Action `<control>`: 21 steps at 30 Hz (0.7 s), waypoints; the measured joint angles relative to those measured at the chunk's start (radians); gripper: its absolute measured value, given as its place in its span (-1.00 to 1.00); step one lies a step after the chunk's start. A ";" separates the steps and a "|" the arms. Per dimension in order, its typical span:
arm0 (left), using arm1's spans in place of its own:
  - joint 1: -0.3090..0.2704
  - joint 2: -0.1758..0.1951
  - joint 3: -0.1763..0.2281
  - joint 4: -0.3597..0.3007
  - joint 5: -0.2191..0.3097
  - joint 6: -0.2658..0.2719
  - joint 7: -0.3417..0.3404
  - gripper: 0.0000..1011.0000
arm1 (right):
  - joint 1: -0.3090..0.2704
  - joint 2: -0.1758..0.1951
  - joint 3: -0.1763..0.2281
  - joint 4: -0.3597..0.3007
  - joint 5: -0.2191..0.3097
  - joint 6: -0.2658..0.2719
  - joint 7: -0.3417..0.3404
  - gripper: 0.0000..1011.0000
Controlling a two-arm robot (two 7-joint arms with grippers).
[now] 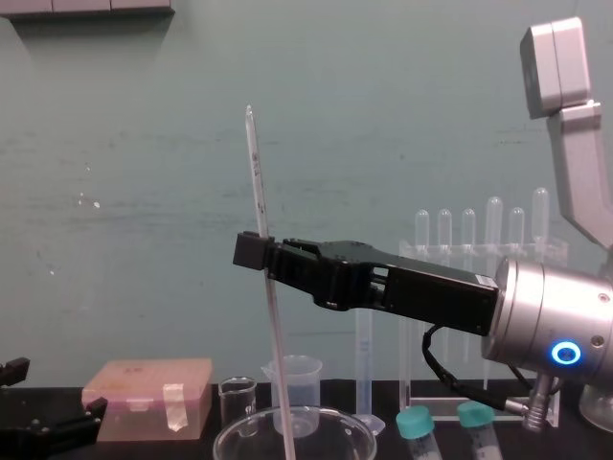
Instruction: Hold the thermometer with one hand and immerse one end into the beaker, then reinsert it into the test tube rack.
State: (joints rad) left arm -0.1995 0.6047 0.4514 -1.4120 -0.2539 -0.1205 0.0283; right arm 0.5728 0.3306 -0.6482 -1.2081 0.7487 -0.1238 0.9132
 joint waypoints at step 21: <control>0.000 0.000 0.000 0.000 0.000 0.000 0.000 0.99 | -0.004 0.010 -0.001 -0.014 0.000 0.001 0.004 -0.89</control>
State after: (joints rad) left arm -0.1995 0.6047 0.4514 -1.4120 -0.2539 -0.1205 0.0283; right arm 0.5684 0.3401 -0.6496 -1.2218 0.7492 -0.1227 0.9173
